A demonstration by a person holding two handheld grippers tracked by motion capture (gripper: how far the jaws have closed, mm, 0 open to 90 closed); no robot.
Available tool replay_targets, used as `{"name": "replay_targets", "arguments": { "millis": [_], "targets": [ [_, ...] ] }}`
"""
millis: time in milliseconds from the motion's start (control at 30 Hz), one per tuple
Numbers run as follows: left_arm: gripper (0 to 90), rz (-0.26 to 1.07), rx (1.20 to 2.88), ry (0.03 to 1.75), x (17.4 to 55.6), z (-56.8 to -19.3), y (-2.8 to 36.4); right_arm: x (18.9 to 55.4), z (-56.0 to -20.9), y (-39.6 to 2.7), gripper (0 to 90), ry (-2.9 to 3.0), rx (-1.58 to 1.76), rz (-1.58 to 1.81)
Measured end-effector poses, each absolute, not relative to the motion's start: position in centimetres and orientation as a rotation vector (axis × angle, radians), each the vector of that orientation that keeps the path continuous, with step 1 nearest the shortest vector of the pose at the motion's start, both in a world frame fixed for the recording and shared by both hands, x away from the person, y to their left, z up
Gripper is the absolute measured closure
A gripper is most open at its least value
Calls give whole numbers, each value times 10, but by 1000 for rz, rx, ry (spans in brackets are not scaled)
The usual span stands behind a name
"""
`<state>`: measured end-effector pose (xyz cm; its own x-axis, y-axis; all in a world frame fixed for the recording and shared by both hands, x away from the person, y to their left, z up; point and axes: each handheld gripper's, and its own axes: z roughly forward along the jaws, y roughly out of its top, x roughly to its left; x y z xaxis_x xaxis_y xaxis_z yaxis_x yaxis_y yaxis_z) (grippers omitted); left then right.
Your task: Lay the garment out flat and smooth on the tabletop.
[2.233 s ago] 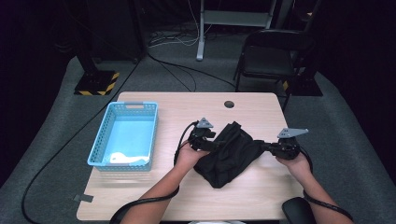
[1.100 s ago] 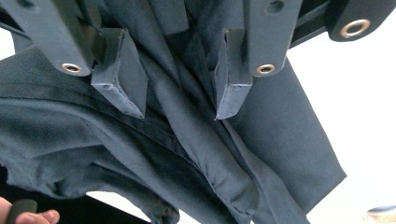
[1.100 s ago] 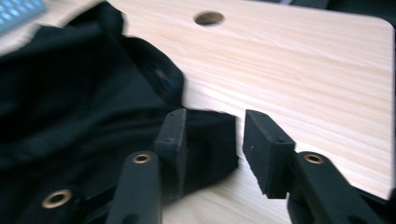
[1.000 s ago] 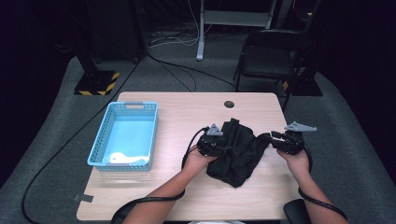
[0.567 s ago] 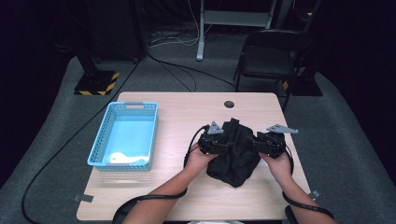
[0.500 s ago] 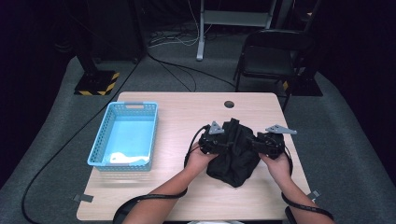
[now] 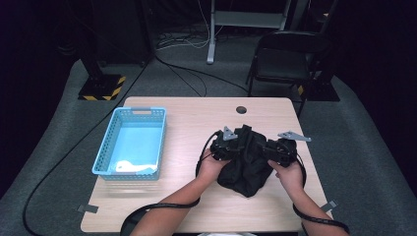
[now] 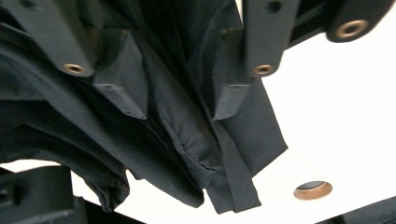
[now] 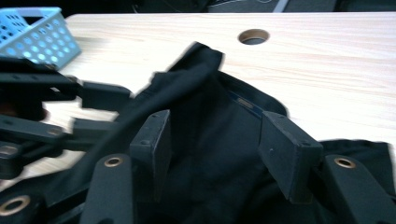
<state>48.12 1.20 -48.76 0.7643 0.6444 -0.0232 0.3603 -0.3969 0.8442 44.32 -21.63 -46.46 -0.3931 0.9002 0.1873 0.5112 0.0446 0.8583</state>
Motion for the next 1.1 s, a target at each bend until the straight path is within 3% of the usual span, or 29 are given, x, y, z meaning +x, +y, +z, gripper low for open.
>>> {"name": "replay_targets", "arguments": {
  "millis": [333, 733, 1100],
  "targets": [
    [811, 426, 2041, 725, 482, -477, 22, 459, -456, -199, 457, 1947, 1424, 1343],
    [847, 516, 1951, 864, 496, -454, 77, 461, -455, -183, 457, 2039, 1393, 1355],
    [852, 565, 1949, 980, 497, -456, 113, 431, -454, -179, 441, 2106, 1285, 1344]
  ]
}}
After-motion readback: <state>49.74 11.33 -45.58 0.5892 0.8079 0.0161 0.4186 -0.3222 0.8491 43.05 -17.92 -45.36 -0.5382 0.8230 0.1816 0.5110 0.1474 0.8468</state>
